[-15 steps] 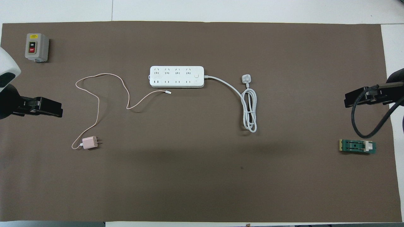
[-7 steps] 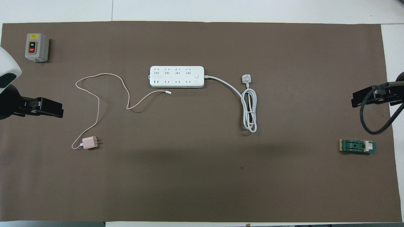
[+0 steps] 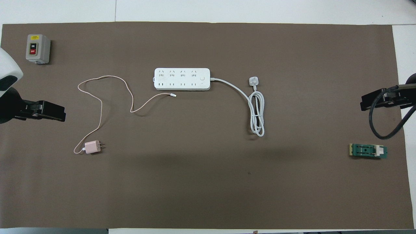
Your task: Unplug charger and place it aside
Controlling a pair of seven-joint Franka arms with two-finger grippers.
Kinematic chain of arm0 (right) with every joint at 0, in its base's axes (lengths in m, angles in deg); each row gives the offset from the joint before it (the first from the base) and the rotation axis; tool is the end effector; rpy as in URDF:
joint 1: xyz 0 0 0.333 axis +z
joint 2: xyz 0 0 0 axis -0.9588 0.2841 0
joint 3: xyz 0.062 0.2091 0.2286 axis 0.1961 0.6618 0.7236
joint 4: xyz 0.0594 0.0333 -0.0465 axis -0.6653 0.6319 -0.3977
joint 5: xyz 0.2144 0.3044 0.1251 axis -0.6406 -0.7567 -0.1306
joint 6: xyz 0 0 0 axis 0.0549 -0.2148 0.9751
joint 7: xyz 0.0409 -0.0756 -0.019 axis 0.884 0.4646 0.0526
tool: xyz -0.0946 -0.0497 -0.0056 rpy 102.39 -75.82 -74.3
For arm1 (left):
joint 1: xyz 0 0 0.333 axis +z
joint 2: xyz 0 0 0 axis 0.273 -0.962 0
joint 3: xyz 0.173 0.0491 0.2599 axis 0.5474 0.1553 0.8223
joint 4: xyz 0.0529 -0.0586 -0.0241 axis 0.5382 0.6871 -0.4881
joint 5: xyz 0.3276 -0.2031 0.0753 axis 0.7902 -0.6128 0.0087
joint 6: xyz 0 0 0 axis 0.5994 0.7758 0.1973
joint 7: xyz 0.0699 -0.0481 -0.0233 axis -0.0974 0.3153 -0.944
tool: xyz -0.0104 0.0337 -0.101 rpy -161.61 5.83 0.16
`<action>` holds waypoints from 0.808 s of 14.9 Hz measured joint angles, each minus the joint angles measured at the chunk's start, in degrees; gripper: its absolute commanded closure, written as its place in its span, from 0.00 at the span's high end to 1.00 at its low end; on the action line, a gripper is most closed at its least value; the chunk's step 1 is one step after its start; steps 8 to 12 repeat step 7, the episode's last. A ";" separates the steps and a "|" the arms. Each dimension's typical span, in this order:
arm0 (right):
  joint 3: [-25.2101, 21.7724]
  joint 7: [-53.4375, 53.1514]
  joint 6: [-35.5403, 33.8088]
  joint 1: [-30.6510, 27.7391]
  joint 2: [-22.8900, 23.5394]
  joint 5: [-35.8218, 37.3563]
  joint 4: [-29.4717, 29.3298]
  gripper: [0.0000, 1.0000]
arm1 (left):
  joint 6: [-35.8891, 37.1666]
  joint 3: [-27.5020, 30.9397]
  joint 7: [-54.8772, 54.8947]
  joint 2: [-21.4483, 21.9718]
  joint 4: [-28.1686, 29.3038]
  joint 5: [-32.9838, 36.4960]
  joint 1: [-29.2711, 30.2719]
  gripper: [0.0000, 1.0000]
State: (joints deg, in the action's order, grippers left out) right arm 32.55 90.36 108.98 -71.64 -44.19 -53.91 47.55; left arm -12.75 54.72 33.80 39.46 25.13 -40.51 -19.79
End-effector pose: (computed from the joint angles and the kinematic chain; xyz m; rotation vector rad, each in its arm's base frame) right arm 0.5445 -0.0115 0.6132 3.1059 0.0258 -0.1172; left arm 0.5157 -0.0768 0.6235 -3.1216 0.1834 0.0974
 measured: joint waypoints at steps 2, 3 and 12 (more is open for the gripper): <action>0.00 0.00 -0.07 0.00 0.00 0.00 0.00 1.00 | 0.01 0.01 0.00 0.00 0.02 0.00 -0.15 1.00; -0.01 0.00 -0.17 0.00 0.00 0.00 0.00 1.00 | 0.01 0.02 0.00 0.00 0.02 0.00 -0.16 1.00; -0.18 0.00 -0.42 -0.01 -0.04 0.00 0.00 1.00 | 0.02 0.06 0.00 0.00 0.02 0.00 -0.16 1.00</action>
